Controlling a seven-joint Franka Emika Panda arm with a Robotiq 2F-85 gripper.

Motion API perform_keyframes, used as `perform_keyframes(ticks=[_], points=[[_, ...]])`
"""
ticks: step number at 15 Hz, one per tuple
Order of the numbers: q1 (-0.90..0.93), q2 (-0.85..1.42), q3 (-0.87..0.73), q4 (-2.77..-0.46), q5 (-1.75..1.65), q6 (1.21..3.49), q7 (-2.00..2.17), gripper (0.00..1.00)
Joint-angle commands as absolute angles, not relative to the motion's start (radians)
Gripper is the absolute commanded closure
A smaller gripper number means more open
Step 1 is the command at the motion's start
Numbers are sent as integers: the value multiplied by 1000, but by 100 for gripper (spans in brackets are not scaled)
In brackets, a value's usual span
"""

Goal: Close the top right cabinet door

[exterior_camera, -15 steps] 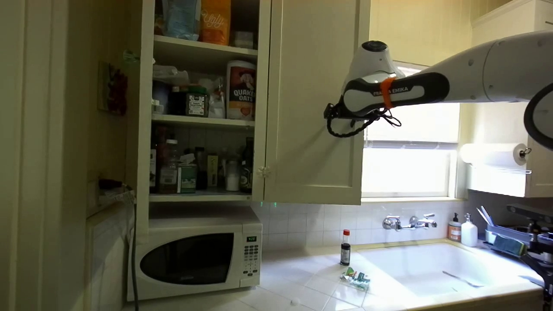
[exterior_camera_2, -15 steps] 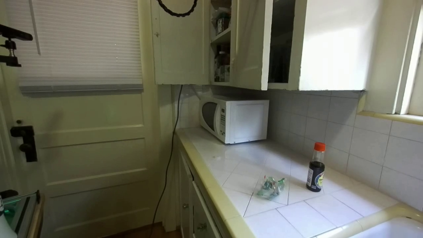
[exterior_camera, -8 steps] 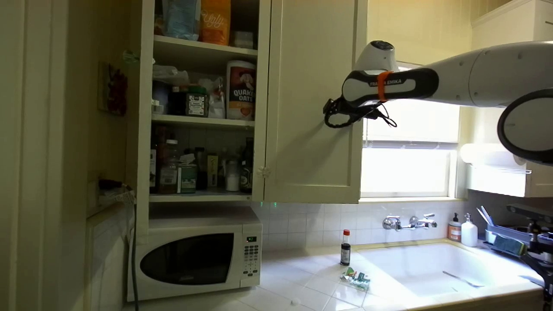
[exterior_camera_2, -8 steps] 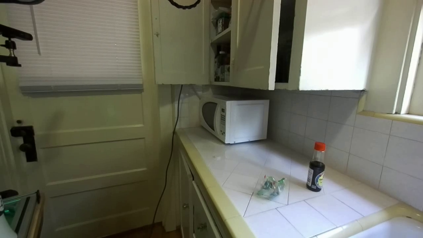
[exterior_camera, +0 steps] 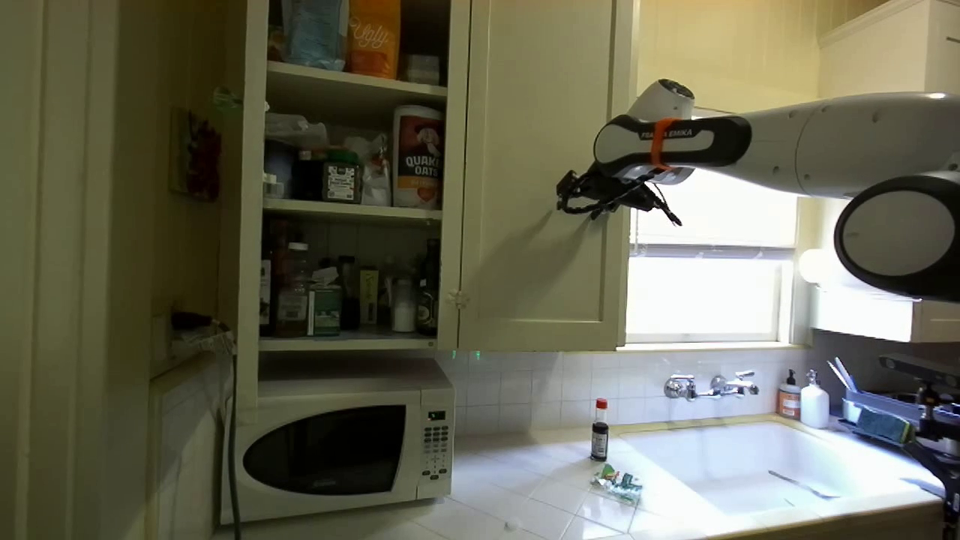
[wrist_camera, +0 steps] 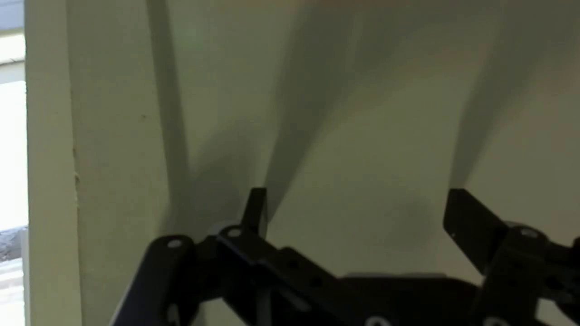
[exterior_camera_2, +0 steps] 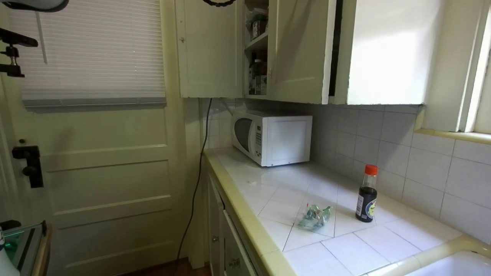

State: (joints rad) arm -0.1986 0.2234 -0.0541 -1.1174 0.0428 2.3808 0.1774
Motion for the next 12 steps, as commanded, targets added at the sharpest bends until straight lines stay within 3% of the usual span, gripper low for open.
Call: perform_keyframes(ticks=[1,5,12], points=[[-217,172,-31,-1217,114,2544,93,0],[-271,202,14,-1203,351,2654,-50,0],[-319,293,-26,-1122,440,2598,70,0]])
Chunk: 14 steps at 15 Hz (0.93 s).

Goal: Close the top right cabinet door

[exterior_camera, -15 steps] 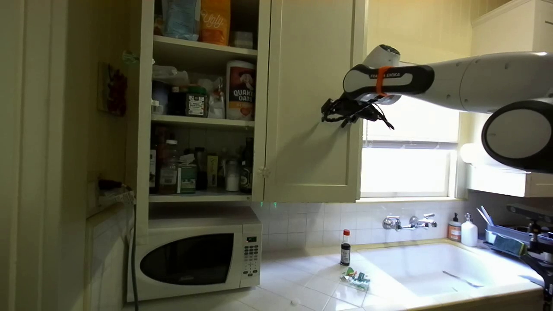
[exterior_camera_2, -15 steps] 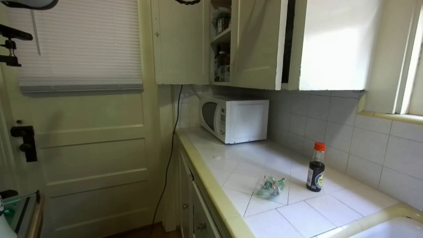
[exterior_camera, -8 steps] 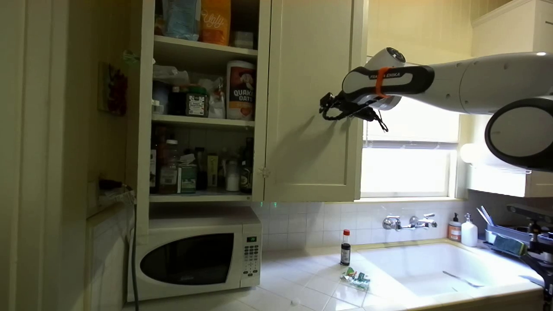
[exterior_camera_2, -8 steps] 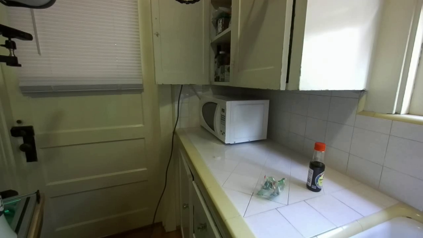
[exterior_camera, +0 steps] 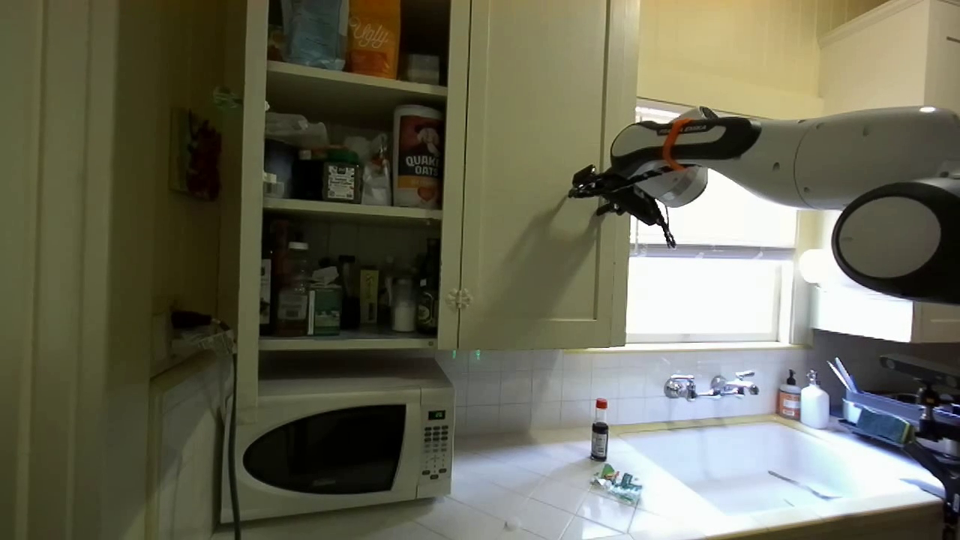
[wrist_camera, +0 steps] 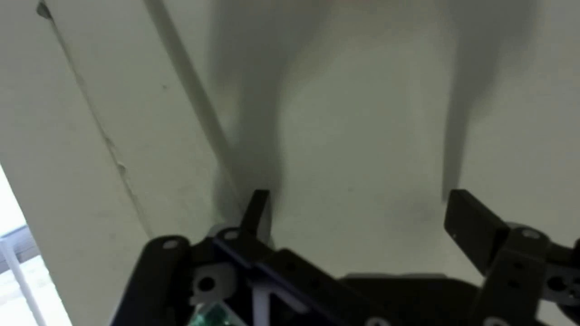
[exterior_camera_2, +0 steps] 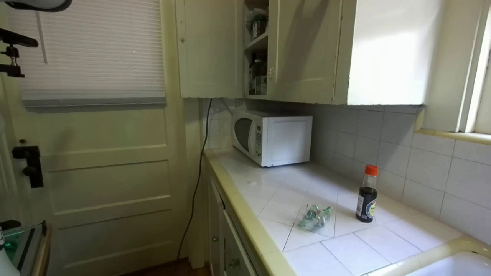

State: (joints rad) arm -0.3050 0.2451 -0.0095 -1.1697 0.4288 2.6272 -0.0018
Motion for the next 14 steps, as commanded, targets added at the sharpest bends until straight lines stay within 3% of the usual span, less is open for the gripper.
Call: perform_keyframes(ticks=[1,6,14], points=[[-314,304,-33,-1111,424,2588,101,0],[-286,205,-9,-1204,350,2416,-1,0],[-215,-129,35,-1580,212,2187,-108,0]])
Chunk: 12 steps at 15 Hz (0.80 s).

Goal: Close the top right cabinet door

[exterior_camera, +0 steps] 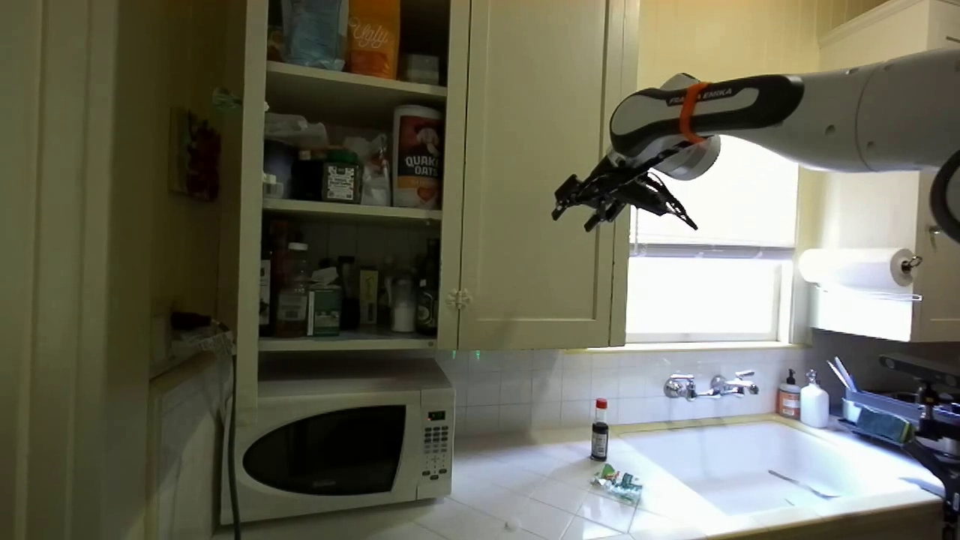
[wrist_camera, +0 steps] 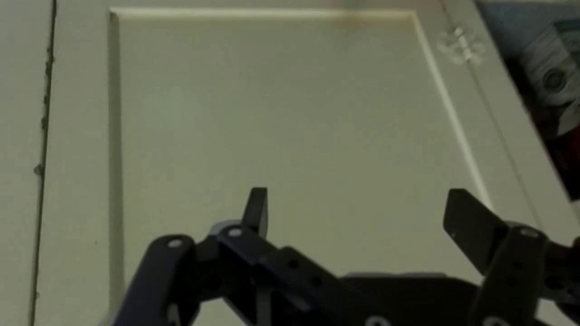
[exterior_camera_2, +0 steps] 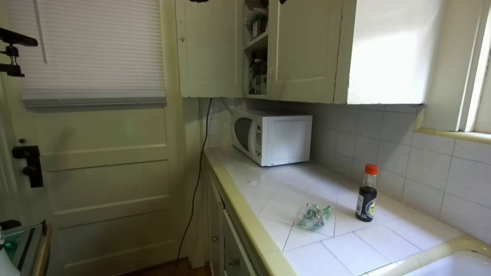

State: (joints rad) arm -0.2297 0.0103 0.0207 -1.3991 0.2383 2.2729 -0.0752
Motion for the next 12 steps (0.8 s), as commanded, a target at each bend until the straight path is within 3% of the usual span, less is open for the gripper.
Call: perform_keyframes(ticks=[1,8,12], points=[[-212,-152,41,-1604,196,2138,-104,0],[-133,-153,26,-1677,-103,1899,77,0],[-106,-131,11,-1664,-155,1890,108,0]])
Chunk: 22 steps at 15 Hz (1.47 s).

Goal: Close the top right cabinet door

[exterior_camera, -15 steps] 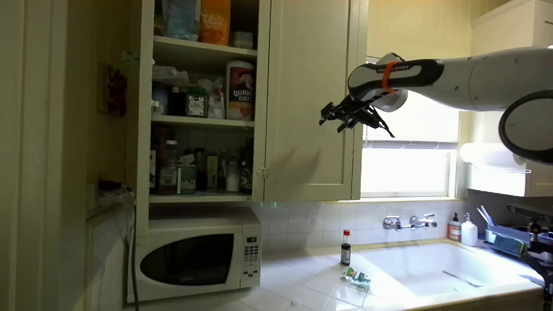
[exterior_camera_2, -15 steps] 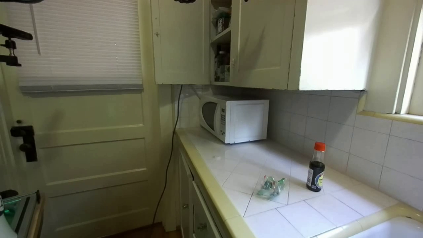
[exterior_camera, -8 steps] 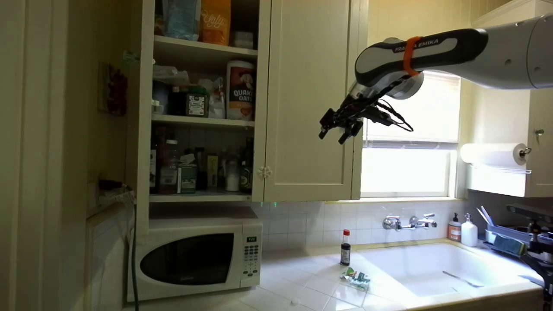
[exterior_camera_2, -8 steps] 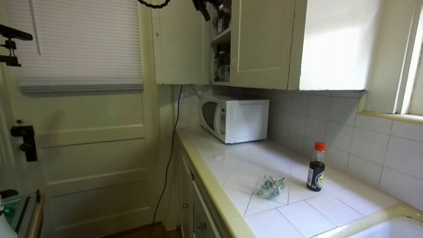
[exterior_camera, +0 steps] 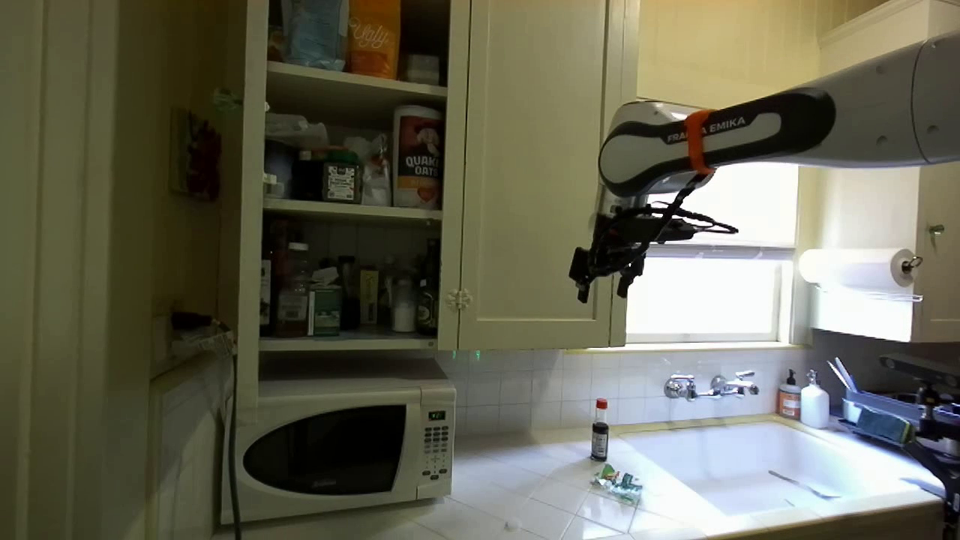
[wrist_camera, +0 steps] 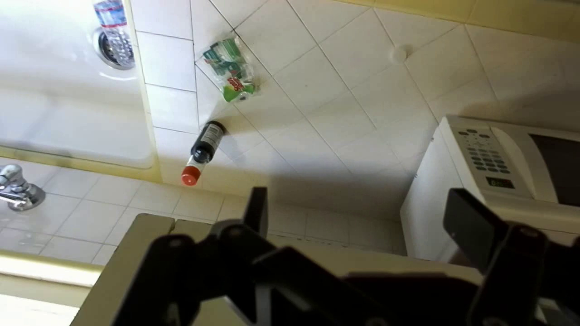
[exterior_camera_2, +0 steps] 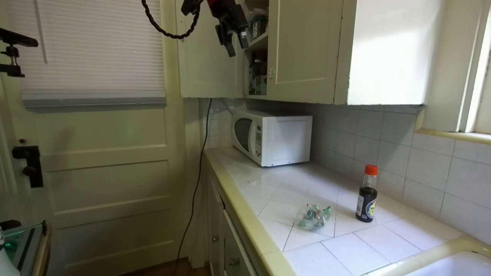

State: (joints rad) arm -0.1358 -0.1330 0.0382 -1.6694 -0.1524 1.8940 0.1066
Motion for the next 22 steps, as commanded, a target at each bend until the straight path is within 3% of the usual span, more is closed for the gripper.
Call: perform_keyframes(ticks=[1,11,22], points=[[-104,-128,12,-1666,-167,1889,118,0],[11,48,57,-1564,-125,2047,-147,0],[103,529,123,-990,-186,2041,-559,0]])
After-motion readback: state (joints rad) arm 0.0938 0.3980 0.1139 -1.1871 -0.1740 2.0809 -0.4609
